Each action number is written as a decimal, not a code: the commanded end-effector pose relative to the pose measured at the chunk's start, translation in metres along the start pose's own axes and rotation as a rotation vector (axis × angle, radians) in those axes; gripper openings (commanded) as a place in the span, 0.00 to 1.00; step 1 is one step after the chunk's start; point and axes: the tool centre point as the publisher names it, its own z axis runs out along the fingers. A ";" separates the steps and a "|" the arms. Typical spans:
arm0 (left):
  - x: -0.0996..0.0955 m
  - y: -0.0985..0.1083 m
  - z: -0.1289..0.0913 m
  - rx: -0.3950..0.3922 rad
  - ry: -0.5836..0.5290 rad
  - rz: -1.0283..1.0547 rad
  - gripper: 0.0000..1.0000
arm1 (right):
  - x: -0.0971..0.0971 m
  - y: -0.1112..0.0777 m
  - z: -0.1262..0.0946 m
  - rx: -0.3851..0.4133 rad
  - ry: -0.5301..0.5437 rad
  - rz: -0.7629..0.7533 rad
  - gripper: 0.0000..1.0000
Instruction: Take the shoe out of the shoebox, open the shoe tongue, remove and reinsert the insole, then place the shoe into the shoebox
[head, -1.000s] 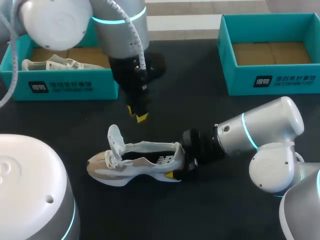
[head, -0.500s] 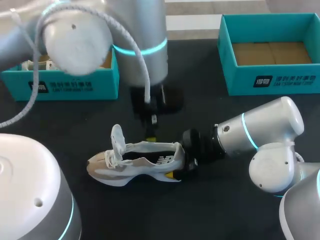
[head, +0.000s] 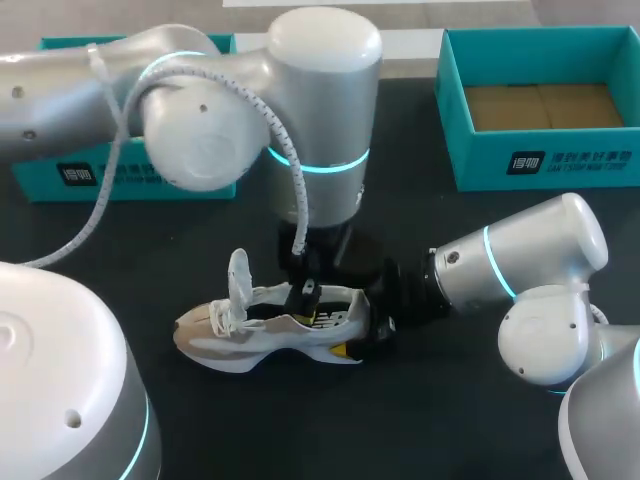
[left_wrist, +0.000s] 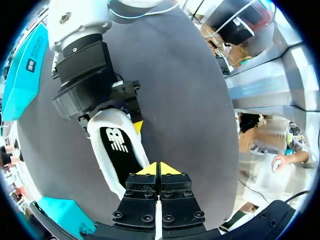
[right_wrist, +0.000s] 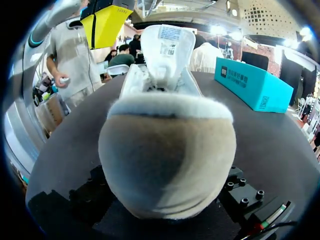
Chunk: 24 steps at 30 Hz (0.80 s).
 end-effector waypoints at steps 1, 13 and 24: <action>-0.005 -0.007 0.000 -0.027 0.012 -0.001 0.00 | 0.003 -0.001 0.003 0.001 -0.003 -0.001 0.00; -0.005 -0.007 0.000 -0.027 0.012 -0.001 0.00 | 0.003 -0.001 0.003 0.001 -0.003 -0.001 0.00; -0.009 -0.003 0.005 0.039 0.008 0.004 0.00 | 0.003 -0.001 0.003 0.001 -0.003 -0.001 0.00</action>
